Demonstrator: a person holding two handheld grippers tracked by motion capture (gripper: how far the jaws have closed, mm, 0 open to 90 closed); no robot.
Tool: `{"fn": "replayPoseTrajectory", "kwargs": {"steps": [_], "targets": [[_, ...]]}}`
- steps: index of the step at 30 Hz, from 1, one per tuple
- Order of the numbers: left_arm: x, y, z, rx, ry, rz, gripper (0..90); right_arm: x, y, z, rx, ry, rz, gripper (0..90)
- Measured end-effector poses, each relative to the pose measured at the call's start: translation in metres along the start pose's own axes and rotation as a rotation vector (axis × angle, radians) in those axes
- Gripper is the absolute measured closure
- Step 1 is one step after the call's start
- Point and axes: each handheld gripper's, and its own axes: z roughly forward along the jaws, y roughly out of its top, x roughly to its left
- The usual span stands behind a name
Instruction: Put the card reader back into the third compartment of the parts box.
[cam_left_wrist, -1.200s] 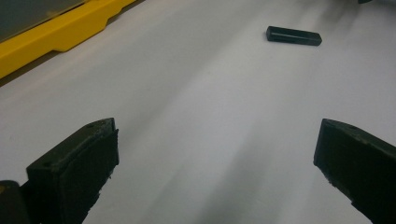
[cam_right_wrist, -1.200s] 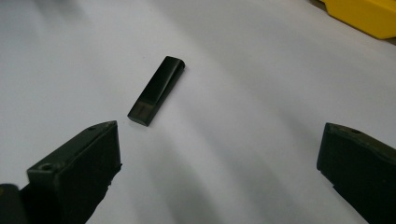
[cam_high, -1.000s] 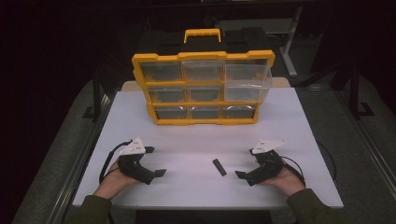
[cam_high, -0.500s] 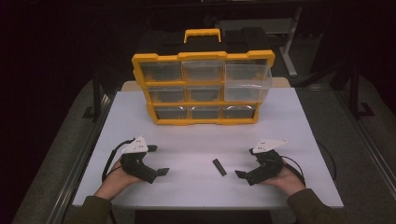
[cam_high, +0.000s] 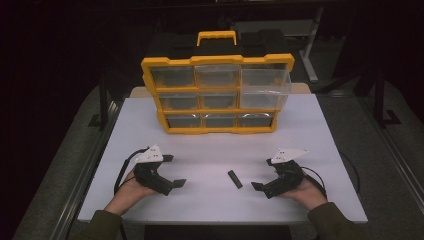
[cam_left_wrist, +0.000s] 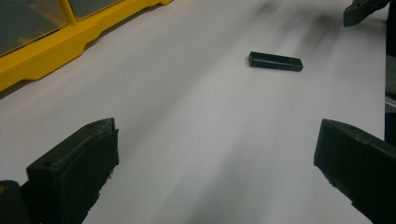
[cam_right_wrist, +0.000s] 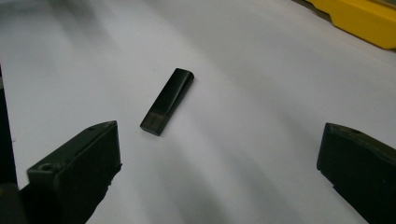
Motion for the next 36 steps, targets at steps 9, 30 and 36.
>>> {"fn": "replayPoseTrajectory", "kwargs": {"steps": [9, 30, 36], "targets": [[-0.001, 0.004, 0.002, -0.009, -0.002, -0.009, 0.0, 0.0, 0.0, 0.0, 0.0, 0.005, 0.001, 0.0], [-0.007, 0.014, 0.014, -0.029, -0.024, -0.012, 0.0, 0.001, 0.0, 0.001, 0.004, 0.019, 0.002, 0.0], [-0.008, 0.017, 0.017, -0.033, -0.035, -0.016, 0.0, 0.0, 0.0, 0.001, 0.004, 0.019, 0.005, 0.0]]}}
